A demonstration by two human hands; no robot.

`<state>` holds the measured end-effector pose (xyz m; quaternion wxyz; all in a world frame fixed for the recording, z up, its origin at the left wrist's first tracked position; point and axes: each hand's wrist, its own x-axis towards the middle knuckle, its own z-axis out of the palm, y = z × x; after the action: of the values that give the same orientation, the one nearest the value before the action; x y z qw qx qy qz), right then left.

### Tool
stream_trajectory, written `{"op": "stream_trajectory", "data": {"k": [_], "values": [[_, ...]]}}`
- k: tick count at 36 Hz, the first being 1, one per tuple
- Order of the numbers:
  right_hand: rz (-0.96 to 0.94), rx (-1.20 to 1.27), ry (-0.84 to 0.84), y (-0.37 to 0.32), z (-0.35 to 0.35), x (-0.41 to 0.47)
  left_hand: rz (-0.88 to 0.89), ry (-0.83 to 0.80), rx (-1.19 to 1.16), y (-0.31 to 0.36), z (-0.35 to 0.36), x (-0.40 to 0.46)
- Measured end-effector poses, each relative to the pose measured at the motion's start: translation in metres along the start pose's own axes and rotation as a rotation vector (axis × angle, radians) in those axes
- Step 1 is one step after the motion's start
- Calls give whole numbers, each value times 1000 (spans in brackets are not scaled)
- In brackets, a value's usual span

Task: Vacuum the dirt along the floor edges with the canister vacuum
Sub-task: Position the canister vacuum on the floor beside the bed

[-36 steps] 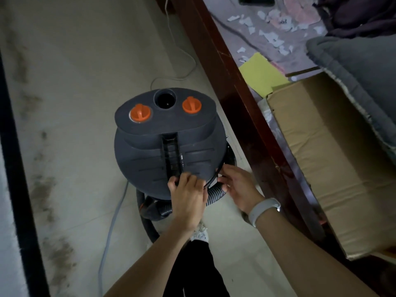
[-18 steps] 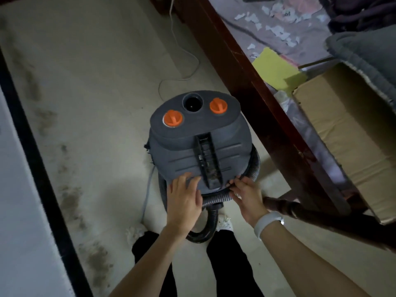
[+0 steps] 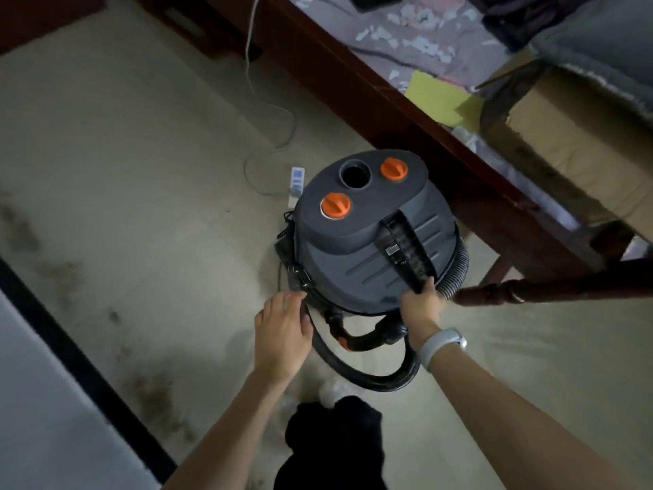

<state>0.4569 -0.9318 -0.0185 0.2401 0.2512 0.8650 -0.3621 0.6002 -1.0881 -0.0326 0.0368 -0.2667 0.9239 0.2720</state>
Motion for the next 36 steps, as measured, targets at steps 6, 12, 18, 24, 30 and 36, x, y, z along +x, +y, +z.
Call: {"op": "stream_trajectory", "data": {"k": [6, 12, 18, 24, 30, 36], "values": [[-146, 7, -74, -19, 32, -34, 56, -20, -38, -6, -35, 48], [-607, -34, 53, -61, 68, -54, 90, -104, -42, -26, -72, 104], [-850, -395, 107, -120, 122, -27, 208, -189, -50, -54, -95, 178], [-708, -771, 71, -145, 152, -3, 214, -278, -96, -70, -117, 236], [-551, -818, 110, -139, 157, -4, 173, -496, -72, -72, -108, 277], [-489, -729, 213, -107, 172, -44, 282, -745, -22, -66, -83, 299]]}}
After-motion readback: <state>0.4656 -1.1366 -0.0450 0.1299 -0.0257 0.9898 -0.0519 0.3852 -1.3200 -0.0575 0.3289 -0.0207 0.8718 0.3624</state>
